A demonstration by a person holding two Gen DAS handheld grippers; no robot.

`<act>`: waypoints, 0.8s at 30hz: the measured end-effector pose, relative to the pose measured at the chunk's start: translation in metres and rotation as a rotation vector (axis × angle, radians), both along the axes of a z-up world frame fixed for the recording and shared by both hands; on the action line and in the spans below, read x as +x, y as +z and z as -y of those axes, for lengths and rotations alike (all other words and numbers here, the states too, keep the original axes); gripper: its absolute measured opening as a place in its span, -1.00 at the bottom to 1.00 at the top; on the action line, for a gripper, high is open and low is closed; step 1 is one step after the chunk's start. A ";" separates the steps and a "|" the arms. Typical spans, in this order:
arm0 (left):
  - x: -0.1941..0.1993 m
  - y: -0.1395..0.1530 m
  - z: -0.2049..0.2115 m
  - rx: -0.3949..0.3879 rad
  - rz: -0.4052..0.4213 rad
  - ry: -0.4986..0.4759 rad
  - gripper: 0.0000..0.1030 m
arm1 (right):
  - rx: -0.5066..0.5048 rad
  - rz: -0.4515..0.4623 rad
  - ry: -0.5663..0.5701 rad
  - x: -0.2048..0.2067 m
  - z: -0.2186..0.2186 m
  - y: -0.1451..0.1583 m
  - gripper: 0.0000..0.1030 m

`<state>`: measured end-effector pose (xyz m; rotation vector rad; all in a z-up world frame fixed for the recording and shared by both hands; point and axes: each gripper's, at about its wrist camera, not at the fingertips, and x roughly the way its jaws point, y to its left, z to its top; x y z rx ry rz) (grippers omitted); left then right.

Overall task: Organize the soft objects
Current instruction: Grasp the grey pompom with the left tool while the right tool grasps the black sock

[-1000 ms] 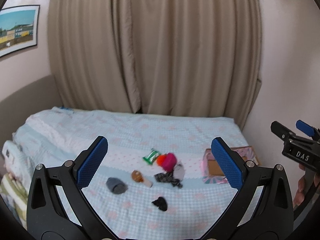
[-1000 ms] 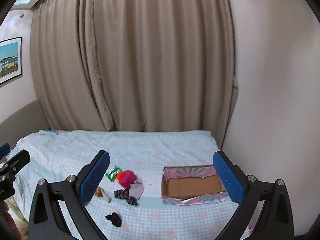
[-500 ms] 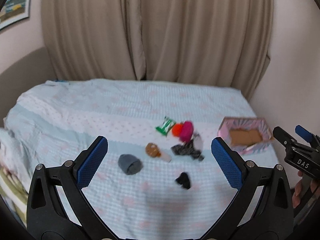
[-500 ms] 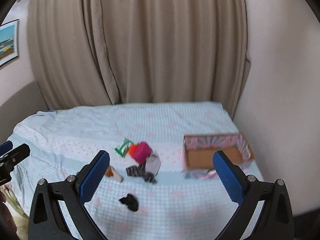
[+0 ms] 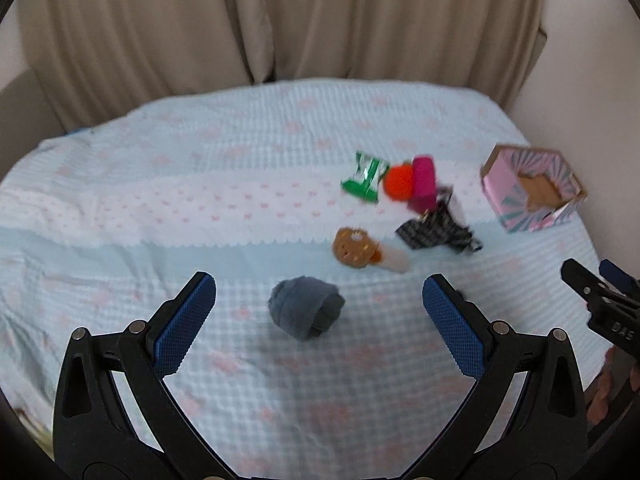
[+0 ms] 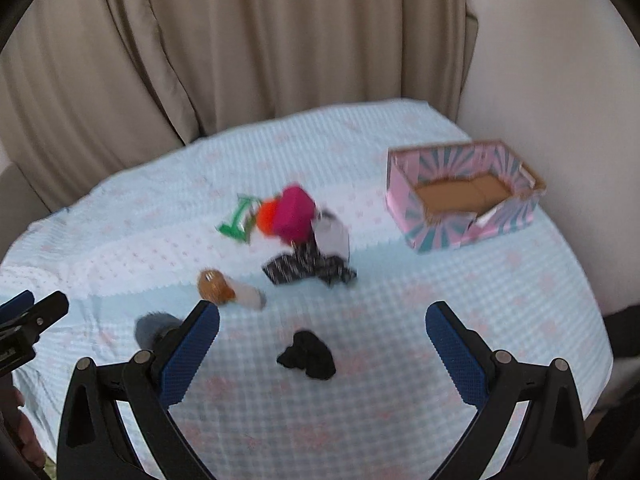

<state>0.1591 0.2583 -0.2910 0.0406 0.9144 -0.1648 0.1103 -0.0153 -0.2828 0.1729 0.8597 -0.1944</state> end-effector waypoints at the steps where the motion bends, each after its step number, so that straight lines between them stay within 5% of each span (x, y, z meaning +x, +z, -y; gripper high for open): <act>1: 0.004 -0.009 0.001 0.001 -0.006 -0.005 0.99 | -0.001 -0.012 -0.003 0.003 -0.002 -0.011 1.00; 10: 0.049 -0.118 0.006 0.024 -0.082 -0.095 0.99 | 0.016 -0.158 -0.024 0.037 -0.014 -0.121 1.00; 17: 0.071 -0.170 0.009 0.020 -0.125 -0.118 0.99 | 0.044 -0.224 -0.032 0.060 -0.016 -0.186 0.90; 24: 0.081 -0.198 0.015 0.027 -0.174 -0.119 0.67 | 0.079 -0.254 -0.047 0.070 -0.010 -0.214 0.41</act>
